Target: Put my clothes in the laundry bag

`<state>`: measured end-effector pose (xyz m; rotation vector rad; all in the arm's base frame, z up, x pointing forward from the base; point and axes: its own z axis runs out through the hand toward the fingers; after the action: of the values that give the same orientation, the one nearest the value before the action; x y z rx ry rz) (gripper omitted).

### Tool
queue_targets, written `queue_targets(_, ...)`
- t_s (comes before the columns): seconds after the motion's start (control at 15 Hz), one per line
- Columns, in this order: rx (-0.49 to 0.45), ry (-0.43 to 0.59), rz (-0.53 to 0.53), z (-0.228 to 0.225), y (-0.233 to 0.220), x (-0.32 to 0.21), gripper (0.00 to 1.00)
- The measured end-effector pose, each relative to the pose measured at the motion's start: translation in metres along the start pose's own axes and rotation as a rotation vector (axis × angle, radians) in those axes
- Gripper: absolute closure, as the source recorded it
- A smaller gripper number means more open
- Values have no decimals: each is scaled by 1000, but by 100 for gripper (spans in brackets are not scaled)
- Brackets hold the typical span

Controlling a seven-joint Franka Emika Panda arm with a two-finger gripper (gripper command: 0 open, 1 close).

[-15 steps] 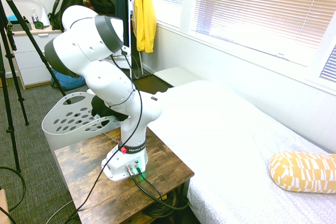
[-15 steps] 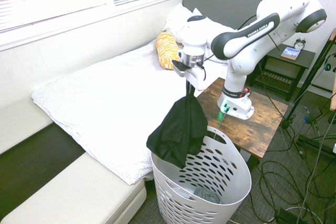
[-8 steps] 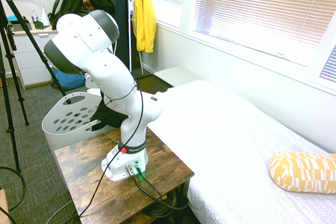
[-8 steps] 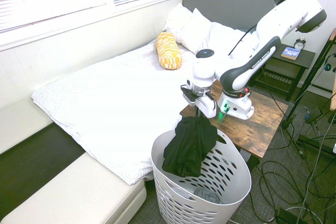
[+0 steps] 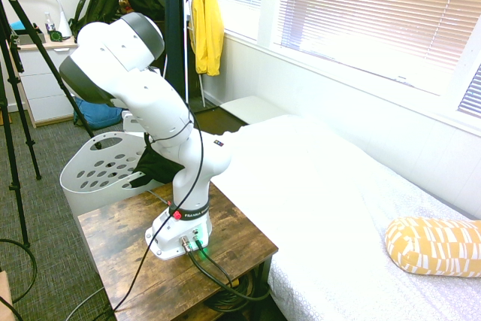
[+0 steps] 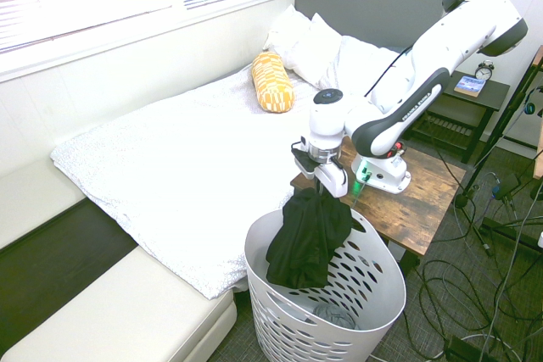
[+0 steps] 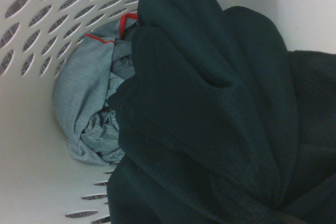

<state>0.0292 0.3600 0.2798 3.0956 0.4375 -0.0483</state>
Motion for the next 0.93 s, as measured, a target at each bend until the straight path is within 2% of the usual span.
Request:
queue_targets(0.67,-5,17,38,6,11,29,0)
queue_targets(0.8,5,65,80,-4,23,60,0)
queue_targets(0.93,5,117,155,-18,53,112,0)
